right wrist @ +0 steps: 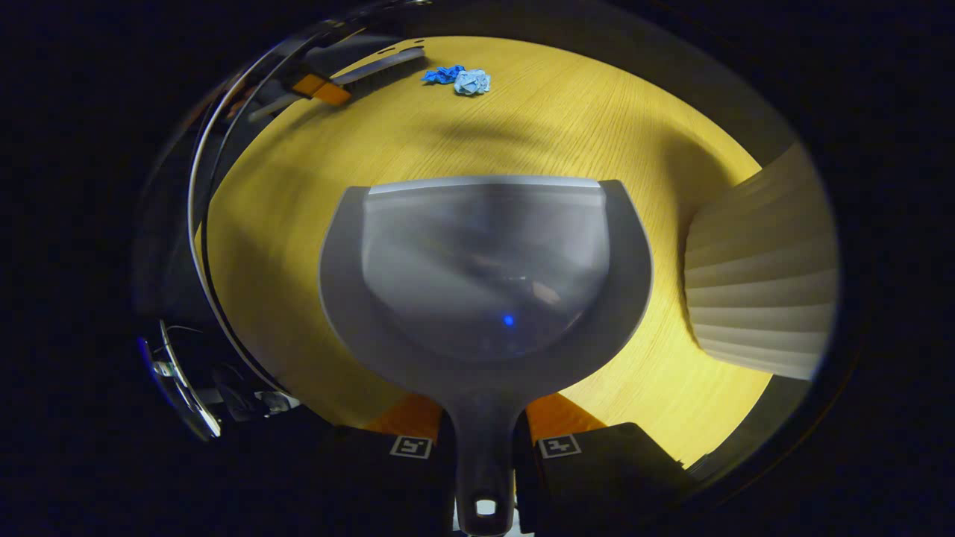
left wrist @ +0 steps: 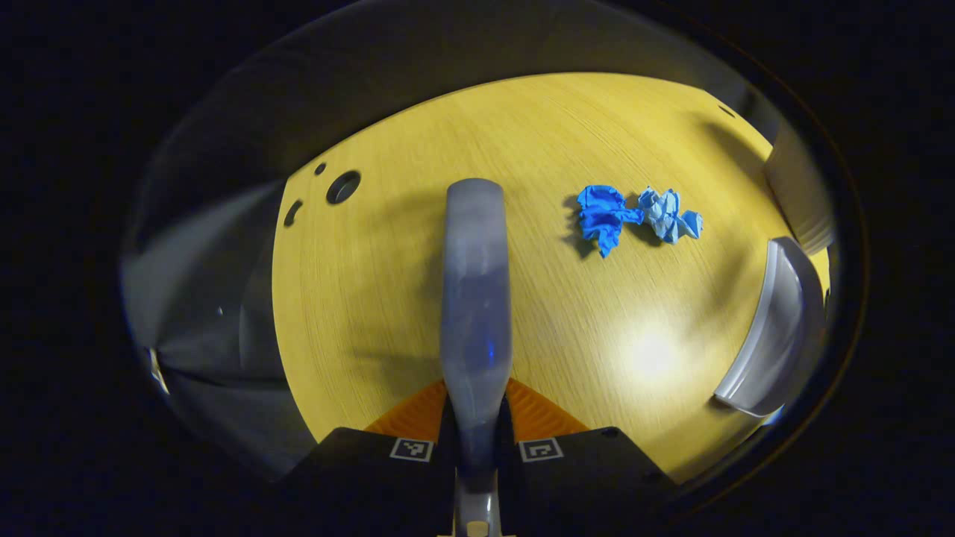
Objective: Pick up the small broom and dustpan from the desktop, sweep the trash into the dustpan with the broom, and then empty the trash into the garbage bin.
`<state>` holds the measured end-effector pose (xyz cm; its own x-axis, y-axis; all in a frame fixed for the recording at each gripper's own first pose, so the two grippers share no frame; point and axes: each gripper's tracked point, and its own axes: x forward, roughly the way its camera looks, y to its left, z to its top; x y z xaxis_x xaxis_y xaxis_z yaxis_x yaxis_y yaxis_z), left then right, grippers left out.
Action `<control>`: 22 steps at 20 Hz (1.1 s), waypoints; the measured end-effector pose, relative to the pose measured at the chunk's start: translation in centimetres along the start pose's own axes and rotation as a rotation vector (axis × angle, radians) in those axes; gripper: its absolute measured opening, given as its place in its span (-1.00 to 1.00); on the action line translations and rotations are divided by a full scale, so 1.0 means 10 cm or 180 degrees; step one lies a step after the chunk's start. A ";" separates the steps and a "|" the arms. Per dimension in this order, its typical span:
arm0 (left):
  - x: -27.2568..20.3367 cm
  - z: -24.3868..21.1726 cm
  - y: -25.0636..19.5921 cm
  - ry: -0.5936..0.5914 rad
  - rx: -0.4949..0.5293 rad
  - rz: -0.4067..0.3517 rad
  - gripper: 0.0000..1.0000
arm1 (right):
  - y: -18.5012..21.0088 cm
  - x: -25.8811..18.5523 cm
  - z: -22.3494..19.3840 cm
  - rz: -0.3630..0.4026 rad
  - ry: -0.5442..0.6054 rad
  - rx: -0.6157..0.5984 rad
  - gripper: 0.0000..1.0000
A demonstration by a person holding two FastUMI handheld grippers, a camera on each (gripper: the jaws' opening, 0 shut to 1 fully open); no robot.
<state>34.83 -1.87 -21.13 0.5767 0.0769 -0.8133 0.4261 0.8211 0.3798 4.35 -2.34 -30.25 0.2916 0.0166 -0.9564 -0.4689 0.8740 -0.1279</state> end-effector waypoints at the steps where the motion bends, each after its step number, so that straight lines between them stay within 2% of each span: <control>1: 0.03 0.09 0.00 -0.0005 0.0140 0.0018 -0.45 | -0.04 -0.01 -0.01 -0.0011 -0.0014 -0.0035 -0.26; 5: 0.13 0.40 -0.04 -0.0006 0.0690 0.0023 -0.46 | -0.11 -0.02 -0.04 -0.0040 -0.0039 -0.0121 -0.26; 7: 0.16 0.52 -0.13 -0.0010 0.0920 -0.0058 -0.41 | -0.13 0.00 -0.04 -0.0050 -0.0058 -0.0152 -0.27; 8: 0.16 0.57 -0.20 -0.0011 0.1054 -0.0115 -0.46 | -0.13 0.00 -0.04 -0.0047 -0.0064 -0.0160 -0.27; 10: 0.17 0.68 -0.29 -0.0050 0.1392 -0.0160 -0.41 | -0.15 0.01 -0.03 -0.0047 -0.0097 -0.0196 -0.27; 11: 0.18 0.75 -0.35 -0.0100 0.1568 -0.0203 -0.50 | -0.18 0.02 -0.03 -0.0054 -0.0119 -0.0228 -0.26; 12: 0.17 0.78 -0.40 -0.0109 0.1671 -0.0270 -0.46 | -0.18 0.02 -0.02 -0.0057 -0.0147 -0.0248 -0.26; 16: 0.03 0.74 -0.90 -0.0168 0.1790 -0.0773 -0.46 | -0.19 0.04 -0.02 -0.0059 -0.0217 -0.0291 -0.27; 19: -0.15 0.53 -1.31 -0.0145 0.2103 -0.1104 -0.46 | -0.19 0.05 -0.02 -0.0062 -0.0233 -0.0279 -0.26; 20: -0.23 0.36 -1.51 -0.0121 0.2205 -0.1307 -0.46 | -0.19 0.06 -0.01 -0.0066 -0.0268 -0.0284 -0.27; 21: -0.33 0.22 -1.74 -0.0127 0.2122 -0.1540 -0.41 | -0.19 0.07 0.00 -0.0069 -0.0316 -0.0291 -0.27; 22: -0.42 0.16 -1.86 -0.0113 0.2001 -0.1686 -0.46 | -0.18 0.07 0.01 -0.0068 -0.0364 -0.0293 -0.27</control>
<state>25.59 -18.39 -24.11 0.2067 -0.2583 -0.9437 0.9527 0.2728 0.1341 5.48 -3.87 -30.66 0.3929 0.0583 -0.9177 -0.5345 0.8266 -0.1763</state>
